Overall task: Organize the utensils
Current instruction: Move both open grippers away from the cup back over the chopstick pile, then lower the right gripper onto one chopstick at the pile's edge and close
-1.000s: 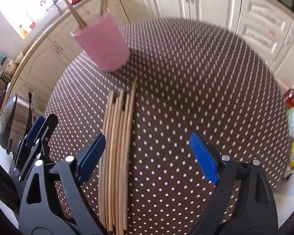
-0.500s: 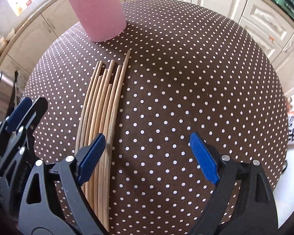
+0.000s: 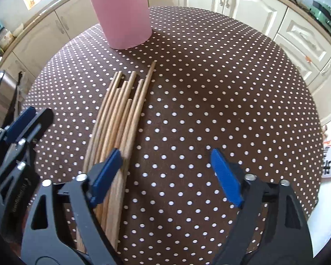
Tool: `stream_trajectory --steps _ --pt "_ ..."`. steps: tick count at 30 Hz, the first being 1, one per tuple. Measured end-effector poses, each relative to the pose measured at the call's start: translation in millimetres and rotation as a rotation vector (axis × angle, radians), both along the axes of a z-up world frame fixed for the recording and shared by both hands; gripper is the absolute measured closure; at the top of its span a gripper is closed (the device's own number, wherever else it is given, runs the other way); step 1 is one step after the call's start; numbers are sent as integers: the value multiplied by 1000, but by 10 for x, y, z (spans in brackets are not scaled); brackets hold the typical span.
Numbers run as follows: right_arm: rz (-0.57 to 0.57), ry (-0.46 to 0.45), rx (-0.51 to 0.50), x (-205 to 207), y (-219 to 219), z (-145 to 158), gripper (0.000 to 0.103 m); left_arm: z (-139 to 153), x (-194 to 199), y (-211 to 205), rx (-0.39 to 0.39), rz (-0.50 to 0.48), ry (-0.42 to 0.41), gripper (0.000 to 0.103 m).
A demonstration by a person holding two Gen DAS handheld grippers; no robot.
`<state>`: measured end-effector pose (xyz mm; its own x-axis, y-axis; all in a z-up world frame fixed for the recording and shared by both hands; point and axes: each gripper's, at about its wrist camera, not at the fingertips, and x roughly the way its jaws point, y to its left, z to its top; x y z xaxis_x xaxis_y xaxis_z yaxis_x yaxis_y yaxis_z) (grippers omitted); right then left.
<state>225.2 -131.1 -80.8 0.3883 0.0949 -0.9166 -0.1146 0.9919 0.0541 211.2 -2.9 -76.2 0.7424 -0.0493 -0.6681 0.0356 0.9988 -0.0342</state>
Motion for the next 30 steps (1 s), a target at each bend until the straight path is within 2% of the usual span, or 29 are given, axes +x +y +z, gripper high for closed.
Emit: stream_trajectory --steps 2,7,9,10,12,13,21,25,27,30 --pt "26 -7 9 -17 26 27 40 -5 -9 -20 9 -4 -2 57" --pt "66 -16 19 -75 48 33 43 -9 -14 -42 9 -22 -6 56" --pt "77 -2 37 -78 69 40 53 -7 -5 -66 19 -24 -8 56" --pt "81 2 38 -69 40 65 54 -7 -1 -78 20 -26 -9 56" --pt "98 5 29 -68 83 75 67 -10 12 -103 10 -34 -5 56" --pt "109 10 34 -60 122 85 70 -15 19 -112 5 -36 -1 56" --pt "134 54 68 98 90 58 71 -41 12 -147 1 -58 10 56" --pt "174 64 -6 102 154 61 72 -35 12 -127 21 -39 3 56" --pt "195 46 -92 112 275 41 74 -29 27 -125 25 -29 6 56" --pt "222 34 -158 118 406 46 74 -26 22 -114 3 -33 10 56"
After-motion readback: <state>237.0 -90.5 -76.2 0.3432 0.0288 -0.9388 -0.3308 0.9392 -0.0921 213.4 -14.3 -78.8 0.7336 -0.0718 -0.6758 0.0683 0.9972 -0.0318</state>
